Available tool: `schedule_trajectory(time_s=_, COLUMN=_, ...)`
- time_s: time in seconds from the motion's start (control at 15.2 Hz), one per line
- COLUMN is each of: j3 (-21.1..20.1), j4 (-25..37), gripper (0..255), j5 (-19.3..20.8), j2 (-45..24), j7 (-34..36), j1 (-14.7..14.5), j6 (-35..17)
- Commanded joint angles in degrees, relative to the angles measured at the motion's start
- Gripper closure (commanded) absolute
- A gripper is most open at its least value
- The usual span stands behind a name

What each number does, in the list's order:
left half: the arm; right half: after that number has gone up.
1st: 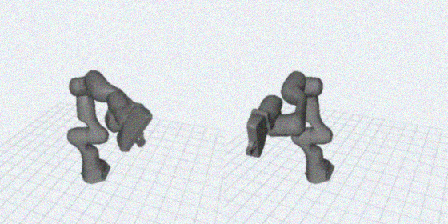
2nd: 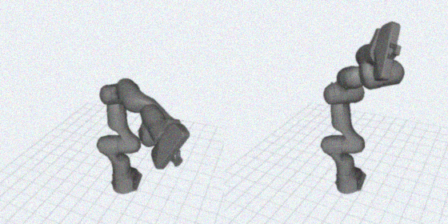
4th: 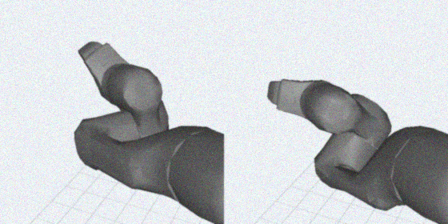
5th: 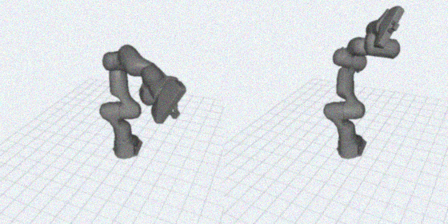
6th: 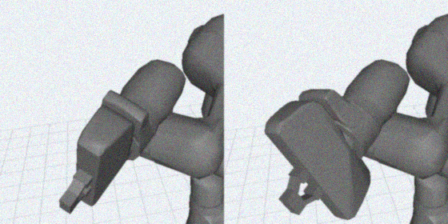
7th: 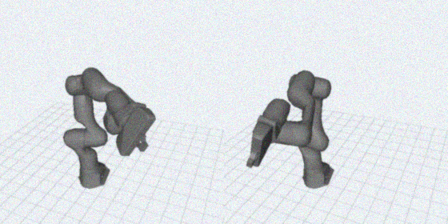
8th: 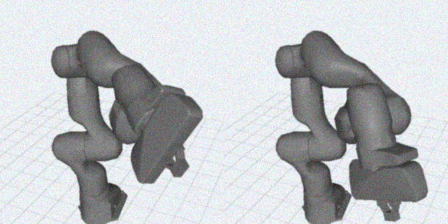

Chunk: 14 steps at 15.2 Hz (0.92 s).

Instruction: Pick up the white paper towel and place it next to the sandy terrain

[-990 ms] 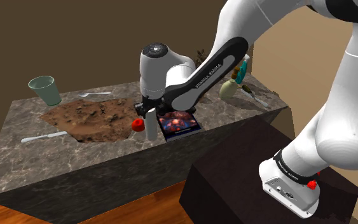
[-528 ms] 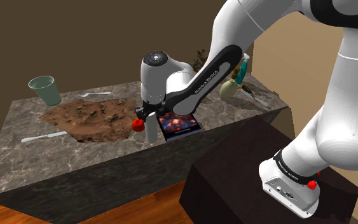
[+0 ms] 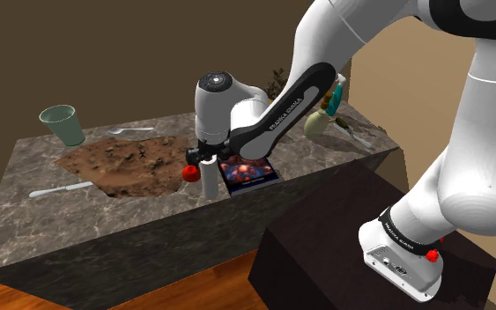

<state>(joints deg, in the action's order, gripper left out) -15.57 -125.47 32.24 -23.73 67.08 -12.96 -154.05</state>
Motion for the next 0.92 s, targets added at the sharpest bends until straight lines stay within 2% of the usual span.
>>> schedule_trajectory(time_s=0.0, j3=0.0, j4=0.0, gripper=0, j5=0.0, j2=0.0, j7=0.0, j1=0.0, j6=0.0)
schedule_trajectory(time_s=0.13, j3=0.0, j4=0.0, gripper=0, j5=0.0, j2=0.0, j7=0.0, j1=0.0, j6=0.0)
schedule_trajectory(time_s=0.4, j3=-3.8, j4=-2.2, gripper=0, j5=-5.7, j2=7.1, j7=-4.0, j1=2.2, j6=4.5)
schedule_trajectory(time_s=0.86, j3=-3.8, j4=-2.2, gripper=0, j5=-5.7, j2=7.1, j7=-4.1, j1=2.2, j6=4.5)
